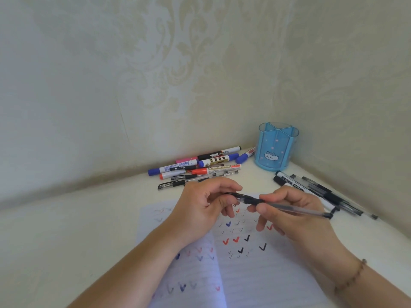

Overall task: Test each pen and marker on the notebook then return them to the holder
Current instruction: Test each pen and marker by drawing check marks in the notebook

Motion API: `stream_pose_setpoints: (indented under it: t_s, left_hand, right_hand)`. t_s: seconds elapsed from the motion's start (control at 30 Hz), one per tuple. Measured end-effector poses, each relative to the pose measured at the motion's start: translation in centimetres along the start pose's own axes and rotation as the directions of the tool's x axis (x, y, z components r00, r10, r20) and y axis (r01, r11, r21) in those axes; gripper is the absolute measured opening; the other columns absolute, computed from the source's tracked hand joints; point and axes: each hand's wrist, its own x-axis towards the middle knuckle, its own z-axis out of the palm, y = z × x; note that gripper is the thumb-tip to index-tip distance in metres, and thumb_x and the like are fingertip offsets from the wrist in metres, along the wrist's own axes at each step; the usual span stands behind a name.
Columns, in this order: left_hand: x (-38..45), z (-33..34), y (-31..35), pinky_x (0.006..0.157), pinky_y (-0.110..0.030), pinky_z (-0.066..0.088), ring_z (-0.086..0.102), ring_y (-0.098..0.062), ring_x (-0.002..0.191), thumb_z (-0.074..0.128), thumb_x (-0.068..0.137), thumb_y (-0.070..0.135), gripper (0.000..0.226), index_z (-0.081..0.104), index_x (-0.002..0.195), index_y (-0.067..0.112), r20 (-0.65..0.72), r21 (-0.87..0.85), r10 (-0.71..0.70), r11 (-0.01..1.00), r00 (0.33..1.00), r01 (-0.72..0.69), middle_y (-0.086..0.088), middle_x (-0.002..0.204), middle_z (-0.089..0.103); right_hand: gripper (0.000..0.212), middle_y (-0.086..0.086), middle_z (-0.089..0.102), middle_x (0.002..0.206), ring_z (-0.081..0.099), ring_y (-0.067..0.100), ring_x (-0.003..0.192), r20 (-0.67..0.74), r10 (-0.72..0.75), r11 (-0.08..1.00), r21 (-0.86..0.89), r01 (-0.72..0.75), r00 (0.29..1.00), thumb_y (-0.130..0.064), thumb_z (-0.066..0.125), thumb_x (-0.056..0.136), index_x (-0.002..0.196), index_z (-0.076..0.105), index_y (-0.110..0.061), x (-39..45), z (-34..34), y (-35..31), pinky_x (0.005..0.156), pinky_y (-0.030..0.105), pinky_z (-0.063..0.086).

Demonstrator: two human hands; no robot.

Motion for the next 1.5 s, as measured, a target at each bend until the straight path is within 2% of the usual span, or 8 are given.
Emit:
stream_pose_setpoints:
  t_s: [0.23, 0.37, 0.47, 0.77, 1.13, 1.27, 1.37, 1.5]
  left_hand:
    - [1.0, -2.1, -0.4, 0.090, -0.015, 0.046, 0.065, -0.002, 0.100, 0.072, 0.081, 0.036, 0.040, 0.061, 0.119, 0.035, -0.088, 0.293, -0.015, 0.955, 0.996, 0.040, 0.020, 0.109, 0.070]
    - [1.4, -4.5, -3.3, 0.088, -0.028, 0.040, 0.057, -0.021, 0.106, 0.073, 0.084, 0.027, 0.027, 0.068, 0.111, 0.024, -0.369, 0.690, -0.068, 0.648, 0.927, 0.322, 0.006, 0.112, 0.067]
    - [1.4, -5.1, -4.3, 0.088, -0.036, 0.037, 0.048, -0.025, 0.114, 0.067, 0.087, 0.033, 0.023, 0.067, 0.110, 0.028, -0.417, 0.760, -0.205, 0.455, 0.886, 0.463, 0.005, 0.117, 0.062]
    - [1.5, -5.3, -4.7, 0.086, -0.037, 0.025, 0.038, -0.022, 0.119, 0.059, 0.091, 0.039, 0.021, 0.064, 0.111, 0.037, -0.442, 0.768, -0.312, 0.353, 0.841, 0.535, 0.011, 0.119, 0.059]
    - [1.7, -5.9, -4.9, 0.083, -0.033, 0.032, 0.052, -0.024, 0.109, 0.050, 0.097, 0.013, 0.025, 0.067, 0.110, 0.026, -0.460, 0.725, -0.145, 0.509, 0.876, 0.464, 0.004, 0.109, 0.065]
    - [0.9, -3.7, -2.2, 0.081, -0.018, 0.043, 0.060, -0.002, 0.093, 0.046, 0.100, 0.014, 0.021, 0.061, 0.110, 0.025, -0.109, 0.445, -0.030, 0.892, 0.994, 0.076, 0.014, 0.097, 0.065]
    - [0.0, -1.7, -0.7, 0.081, -0.020, 0.046, 0.059, -0.008, 0.094, 0.047, 0.098, 0.023, 0.018, 0.055, 0.112, 0.032, 0.181, 0.412, 0.049, 0.903, 0.982, -0.121, 0.014, 0.099, 0.062]
    - [0.0, -0.6, -0.6, 0.078, -0.012, 0.040, 0.053, -0.002, 0.087, 0.049, 0.099, 0.029, 0.020, 0.060, 0.112, 0.019, 0.305, 0.421, 0.185, 0.854, 0.934, -0.306, 0.010, 0.095, 0.060]
  right_hand:
    - [0.015, -0.012, 0.068, 0.091, 0.059, 0.021, 0.071, -0.089, -0.316, 0.917, -0.284, 0.280, 0.944, -0.051, 0.048, 0.094, 0.090, 0.058, -0.040, 2.2, -2.8, 0.9, 0.057, 0.029, 0.048]
    - [0.014, -0.010, 0.063, 0.067, 0.061, 0.029, 0.069, -0.207, -0.307, 0.577, -0.816, 0.009, 0.929, -0.033, 0.044, 0.098, 0.110, 0.050, -0.031, 3.5, -8.6, 1.6, 0.060, 0.037, 0.047]
    - [0.034, -0.001, 0.067, 0.075, 0.063, 0.033, 0.074, -0.330, -0.235, 0.296, -0.920, -0.256, 0.914, -0.049, 0.043, 0.093, 0.115, 0.056, -0.027, 4.2, -11.1, 2.5, 0.063, 0.039, 0.051]
    - [0.029, 0.003, 0.067, 0.092, 0.059, 0.034, 0.094, -0.425, -0.174, 0.192, -0.900, -0.392, 0.888, -0.044, 0.064, 0.084, 0.107, 0.068, -0.027, 4.2, -11.4, 2.7, 0.073, 0.037, 0.050]
    - [0.013, -0.011, 0.060, 0.072, 0.055, 0.021, 0.079, -0.266, -0.361, 0.421, -0.902, -0.098, 0.894, -0.043, 0.062, 0.085, 0.085, 0.070, -0.032, 2.4, -5.9, 1.0, 0.058, 0.029, 0.042]
    - [0.025, -0.012, 0.065, 0.071, 0.054, 0.013, 0.065, -0.015, -0.160, 0.741, -0.663, 0.109, 0.987, -0.063, 0.061, 0.074, 0.094, 0.065, -0.048, 1.9, -3.8, 1.4, 0.062, 0.029, 0.047]
    - [0.051, -0.011, 0.062, 0.071, 0.049, 0.007, 0.060, 0.237, -0.074, 0.883, -0.436, 0.174, 0.969, -0.057, 0.074, 0.068, 0.116, 0.059, -0.050, 1.5, -2.4, 1.8, 0.056, 0.009, 0.036]
    - [0.029, 0.002, 0.066, 0.073, 0.056, 0.006, 0.064, 0.267, -0.131, 0.951, -0.237, 0.197, 0.955, -0.038, 0.076, 0.071, 0.100, 0.070, -0.035, 1.0, -1.0, 1.5, 0.060, 0.014, 0.044]
